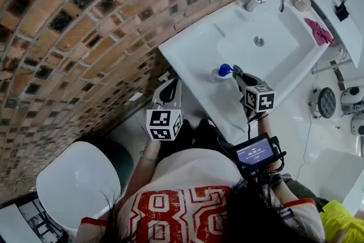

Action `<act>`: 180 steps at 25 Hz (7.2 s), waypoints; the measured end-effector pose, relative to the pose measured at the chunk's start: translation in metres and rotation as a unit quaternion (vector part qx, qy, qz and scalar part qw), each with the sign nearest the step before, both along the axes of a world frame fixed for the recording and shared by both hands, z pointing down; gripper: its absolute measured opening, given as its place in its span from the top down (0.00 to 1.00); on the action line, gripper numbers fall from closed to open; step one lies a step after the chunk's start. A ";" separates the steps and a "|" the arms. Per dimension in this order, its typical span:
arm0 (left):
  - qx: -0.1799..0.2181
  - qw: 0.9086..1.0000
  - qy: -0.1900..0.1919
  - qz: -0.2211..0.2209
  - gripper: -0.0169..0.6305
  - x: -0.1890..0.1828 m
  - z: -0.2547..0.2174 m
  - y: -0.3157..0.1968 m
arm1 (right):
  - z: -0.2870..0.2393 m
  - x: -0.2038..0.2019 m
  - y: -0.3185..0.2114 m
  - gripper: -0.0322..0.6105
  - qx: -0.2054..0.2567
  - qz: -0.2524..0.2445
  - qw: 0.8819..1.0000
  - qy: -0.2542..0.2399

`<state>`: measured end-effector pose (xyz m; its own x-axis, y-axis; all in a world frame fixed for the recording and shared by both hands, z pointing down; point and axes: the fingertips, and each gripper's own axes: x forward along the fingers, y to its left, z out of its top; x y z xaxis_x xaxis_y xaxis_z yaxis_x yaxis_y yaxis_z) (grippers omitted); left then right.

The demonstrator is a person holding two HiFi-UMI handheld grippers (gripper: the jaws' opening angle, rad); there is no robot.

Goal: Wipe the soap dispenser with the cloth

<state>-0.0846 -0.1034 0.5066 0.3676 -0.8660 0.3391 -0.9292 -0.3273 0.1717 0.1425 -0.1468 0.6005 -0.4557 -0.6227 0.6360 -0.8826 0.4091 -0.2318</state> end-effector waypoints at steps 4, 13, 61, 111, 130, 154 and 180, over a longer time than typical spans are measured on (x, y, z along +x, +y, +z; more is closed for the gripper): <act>-0.001 1.000 -0.001 -0.006 0.97 0.000 0.002 0.000 | -0.040 -0.010 -0.015 0.88 0.056 -0.095 0.993 -0.043; -0.006 1.000 -0.006 -0.019 0.97 0.000 0.003 -0.001 | -0.055 -0.032 -0.014 0.88 0.037 -0.275 0.957 -0.080; -0.017 0.997 -0.023 -0.070 0.97 -0.023 0.009 0.019 | -0.047 -0.069 -0.026 0.88 -0.086 -0.518 0.851 -0.021; -0.028 0.995 -0.013 -0.092 0.97 -0.046 0.017 0.016 | 0.001 -0.107 -0.011 0.88 -0.176 -0.717 0.644 0.200; -0.027 0.998 -0.014 -0.055 0.97 -0.029 0.017 0.011 | 0.030 -0.114 -0.052 0.88 -0.130 -0.602 0.756 0.222; -0.018 0.997 0.015 0.074 0.97 0.034 0.014 0.007 | -0.144 0.039 0.026 0.88 0.140 0.212 0.962 -0.100; -0.018 0.997 0.020 0.072 0.97 0.018 0.014 0.007 | -0.134 -0.080 0.031 0.88 0.069 0.101 0.973 -0.196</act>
<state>-0.0663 -0.0964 0.5205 0.5012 -0.7908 0.3514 -0.8652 -0.4501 0.2211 0.0625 -0.1161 0.4665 -0.5064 -0.7918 0.3416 -0.8028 0.2883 -0.5219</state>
